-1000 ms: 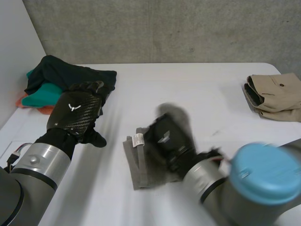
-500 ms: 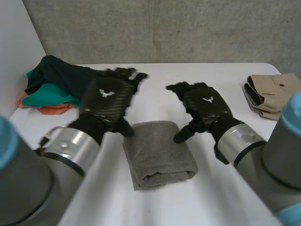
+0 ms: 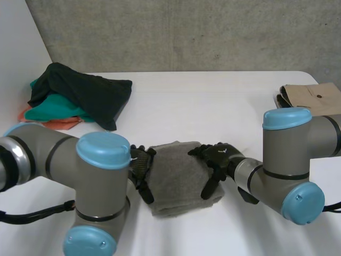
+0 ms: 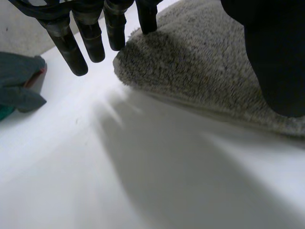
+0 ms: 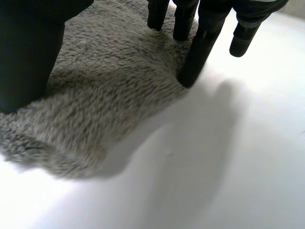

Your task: Fold the laundry.

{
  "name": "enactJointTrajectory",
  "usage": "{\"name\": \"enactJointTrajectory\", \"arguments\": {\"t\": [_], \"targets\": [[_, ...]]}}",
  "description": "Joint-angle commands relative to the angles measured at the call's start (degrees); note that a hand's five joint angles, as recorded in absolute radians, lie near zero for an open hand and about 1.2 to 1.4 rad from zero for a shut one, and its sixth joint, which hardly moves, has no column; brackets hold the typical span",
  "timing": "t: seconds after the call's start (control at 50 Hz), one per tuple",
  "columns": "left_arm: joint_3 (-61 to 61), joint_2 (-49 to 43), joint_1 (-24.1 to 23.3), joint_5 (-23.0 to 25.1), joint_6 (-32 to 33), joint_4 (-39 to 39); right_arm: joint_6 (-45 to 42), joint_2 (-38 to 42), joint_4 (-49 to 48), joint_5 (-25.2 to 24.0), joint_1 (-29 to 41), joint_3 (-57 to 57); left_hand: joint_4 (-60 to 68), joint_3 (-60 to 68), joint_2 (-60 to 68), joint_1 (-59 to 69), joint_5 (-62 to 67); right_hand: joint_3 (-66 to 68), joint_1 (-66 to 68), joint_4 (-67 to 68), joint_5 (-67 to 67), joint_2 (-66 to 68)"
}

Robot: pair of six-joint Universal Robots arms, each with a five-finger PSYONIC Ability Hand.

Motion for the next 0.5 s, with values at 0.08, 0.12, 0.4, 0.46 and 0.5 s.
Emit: {"name": "enactJointTrajectory", "arguments": {"t": [0.08, 0.12, 0.4, 0.46, 0.5], "targets": [[-0.98, 11.23, 3.04, 8.88, -2.54, 0.74, -10.19, -12.18, -8.53, 6.92, 5.68, 6.49, -1.96, -2.36, -2.04, 0.46, -2.86, -27.41, -1.18, -2.37, -2.8, -1.33], [-0.89, 13.6, 3.66, 9.93, -2.98, 1.18, -11.78, -14.3, -10.56, 8.33, 6.66, 8.25, -1.96, -2.36, -2.04, 0.46, -2.86, -27.41, -1.18, -2.37, -2.8, -1.33], [1.48, 24.77, 10.6, 41.99, -5.45, -5.23, -19.09, -22.41, -28.58, 12.47, 14.92, 30.66, -1.96, -2.36, -2.04, 0.46, -2.86, -27.41, -1.18, -2.37, -2.8, -1.33], [0.87, 25.13, 10.43, 52.78, -4.4, -9.0, -18.39, -20.04, -32.96, 13.35, 16.68, 33.3, -1.96, -2.36, -2.04, 0.46, -2.86, -27.41, -1.18, -2.37, -2.8, -1.33], [0.6, 25.56, 10.34, 56.41, -3.96, -10.33, -18.03, -18.63, -35.17, 13.96, 17.21, 34.1, -1.96, -2.36, -2.04, 0.46, -2.86, -27.41, -1.18, -2.37, -2.8, -1.33]]}}
